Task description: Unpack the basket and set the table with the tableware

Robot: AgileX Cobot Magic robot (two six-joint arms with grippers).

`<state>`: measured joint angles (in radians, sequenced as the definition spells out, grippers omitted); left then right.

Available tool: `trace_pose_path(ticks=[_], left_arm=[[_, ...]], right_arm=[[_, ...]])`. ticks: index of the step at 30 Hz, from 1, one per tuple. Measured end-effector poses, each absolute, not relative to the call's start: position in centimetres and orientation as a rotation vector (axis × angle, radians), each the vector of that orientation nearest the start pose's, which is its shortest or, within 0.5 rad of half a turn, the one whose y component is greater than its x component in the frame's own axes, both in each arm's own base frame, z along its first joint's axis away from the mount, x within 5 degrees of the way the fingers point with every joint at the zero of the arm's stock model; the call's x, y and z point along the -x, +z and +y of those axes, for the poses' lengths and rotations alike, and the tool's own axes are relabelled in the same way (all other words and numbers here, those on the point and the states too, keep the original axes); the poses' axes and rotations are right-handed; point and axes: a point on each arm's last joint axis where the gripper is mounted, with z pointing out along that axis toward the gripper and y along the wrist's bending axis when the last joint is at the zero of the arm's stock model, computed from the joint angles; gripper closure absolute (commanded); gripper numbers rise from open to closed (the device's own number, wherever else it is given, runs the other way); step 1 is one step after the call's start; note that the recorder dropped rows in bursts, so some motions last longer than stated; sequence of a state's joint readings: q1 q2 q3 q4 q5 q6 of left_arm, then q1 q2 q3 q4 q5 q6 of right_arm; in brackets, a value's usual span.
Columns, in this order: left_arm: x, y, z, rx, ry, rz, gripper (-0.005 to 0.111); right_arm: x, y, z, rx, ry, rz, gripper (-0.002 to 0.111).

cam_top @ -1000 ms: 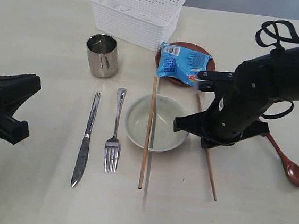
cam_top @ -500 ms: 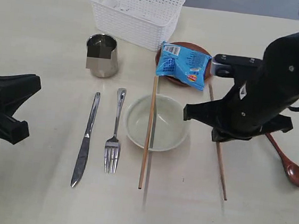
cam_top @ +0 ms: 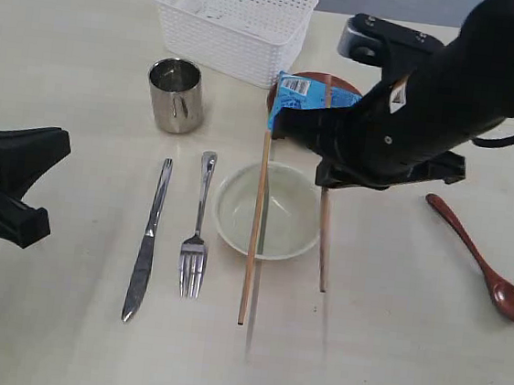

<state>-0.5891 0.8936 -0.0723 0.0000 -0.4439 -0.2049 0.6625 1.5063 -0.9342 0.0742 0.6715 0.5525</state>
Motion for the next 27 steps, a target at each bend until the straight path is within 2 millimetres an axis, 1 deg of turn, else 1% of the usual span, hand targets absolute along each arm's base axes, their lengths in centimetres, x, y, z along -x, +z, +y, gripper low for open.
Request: trace_pose_path(ticks=[1, 2, 3, 7, 12, 27], left_arm=[[-11.7, 19.0, -7.8, -0.362, -0.547, 1.862, 0.107], [-11.7, 19.0, -7.8, -0.362, -0.547, 1.862, 0.107], [-11.7, 19.0, -7.8, -0.362, -0.547, 1.862, 0.107], [-11.7, 19.0, -7.8, -0.362, -0.547, 1.862, 0.107], [-11.7, 19.0, -7.8, -0.362, -0.547, 1.862, 0.107], [-11.7, 19.0, -7.8, -0.362, -0.547, 1.862, 0.107]], right_arm=[[-23.0, 22.0, 19.0, 0.074, 0.414, 2.804, 0.109], [-23.1, 21.7, 19.3, 0.071, 0.422, 2.801, 0.109], [-23.5, 20.8, 20.1, 0.059, 0.437, 2.804, 0.109], [-24.5, 18.9, 21.1, 0.028, 0.427, 2.84, 0.109], [-24.8, 18.1, 21.3, 0.014, 0.419, 2.862, 0.109], [-24.5, 18.0, 21.2, 0.019, 0.394, 2.901, 0.109]])
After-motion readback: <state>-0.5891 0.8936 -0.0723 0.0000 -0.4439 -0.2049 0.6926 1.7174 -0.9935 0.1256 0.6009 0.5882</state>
